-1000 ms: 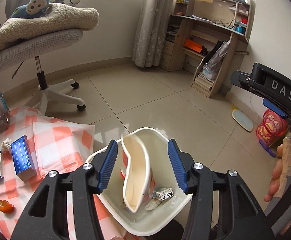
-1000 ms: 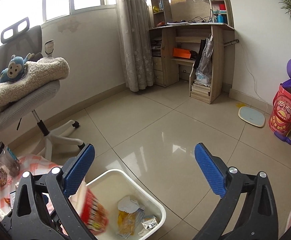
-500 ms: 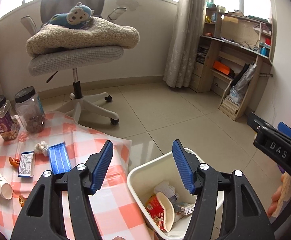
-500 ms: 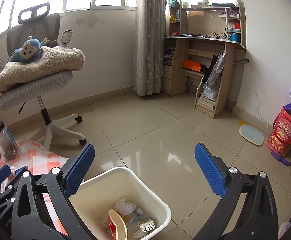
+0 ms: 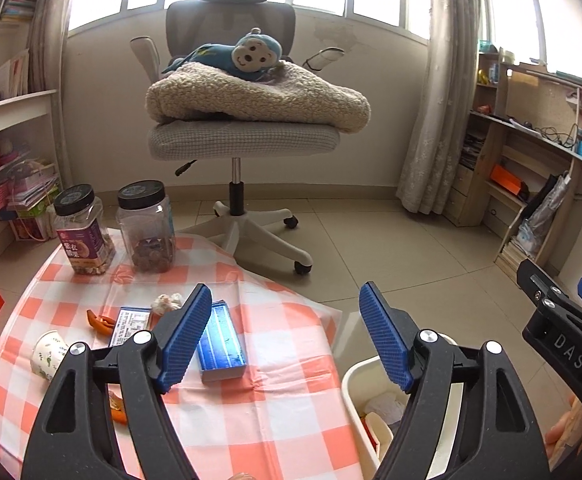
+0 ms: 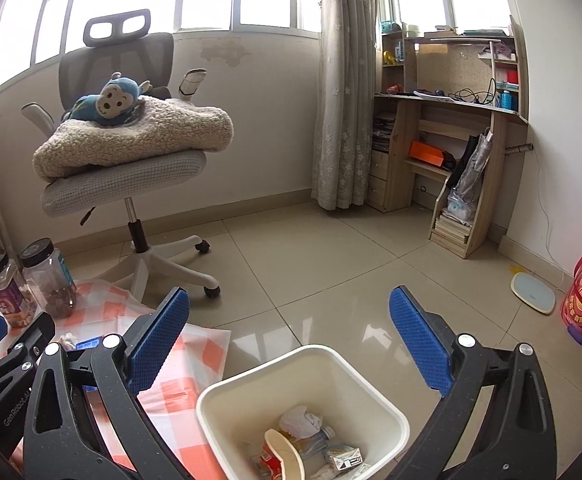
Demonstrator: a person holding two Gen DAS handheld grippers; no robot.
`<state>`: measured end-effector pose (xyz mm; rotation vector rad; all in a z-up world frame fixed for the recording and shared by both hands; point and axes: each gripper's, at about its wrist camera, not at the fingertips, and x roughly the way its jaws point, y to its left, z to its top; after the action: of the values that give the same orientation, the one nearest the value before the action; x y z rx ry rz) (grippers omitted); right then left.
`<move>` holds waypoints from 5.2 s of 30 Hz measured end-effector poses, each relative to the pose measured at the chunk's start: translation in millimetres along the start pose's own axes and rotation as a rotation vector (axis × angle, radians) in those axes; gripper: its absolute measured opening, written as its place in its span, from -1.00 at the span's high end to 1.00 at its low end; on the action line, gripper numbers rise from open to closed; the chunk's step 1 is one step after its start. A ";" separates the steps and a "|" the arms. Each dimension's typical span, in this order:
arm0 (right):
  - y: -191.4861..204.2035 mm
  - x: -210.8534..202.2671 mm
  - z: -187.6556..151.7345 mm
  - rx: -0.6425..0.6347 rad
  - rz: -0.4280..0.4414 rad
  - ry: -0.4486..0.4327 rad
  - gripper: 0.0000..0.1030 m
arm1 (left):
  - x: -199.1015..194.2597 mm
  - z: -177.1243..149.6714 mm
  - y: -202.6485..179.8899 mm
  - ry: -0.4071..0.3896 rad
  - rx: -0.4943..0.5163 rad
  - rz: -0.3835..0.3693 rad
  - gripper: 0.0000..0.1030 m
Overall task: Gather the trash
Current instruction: 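Move both tools back over the table toward the paper cup and peel, then grasp the leaf-print paper cup with the left gripper while the right gripper grasps the orange peel, then carry the orange peel and paper cup over the white bin and release them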
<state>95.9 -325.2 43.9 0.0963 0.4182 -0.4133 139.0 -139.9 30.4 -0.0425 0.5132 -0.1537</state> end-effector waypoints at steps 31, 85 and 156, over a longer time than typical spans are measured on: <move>210.7 2.0 -45.7 -0.221 0.268 0.123 -0.86 | 11.1 -26.1 230.7 0.235 -0.332 0.325 -0.59; 342.6 7.9 -109.9 -0.497 0.818 0.439 0.63 | -10.6 -28.1 321.0 0.259 -0.391 0.304 -0.14; 34.8 5.4 10.3 -0.111 0.266 0.068 0.65 | -14.0 -7.0 38.9 -0.058 0.086 0.055 -0.16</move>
<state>118.5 -297.3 51.2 0.0567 0.4876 -0.1247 128.9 -99.3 28.0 0.0510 0.4493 -0.1199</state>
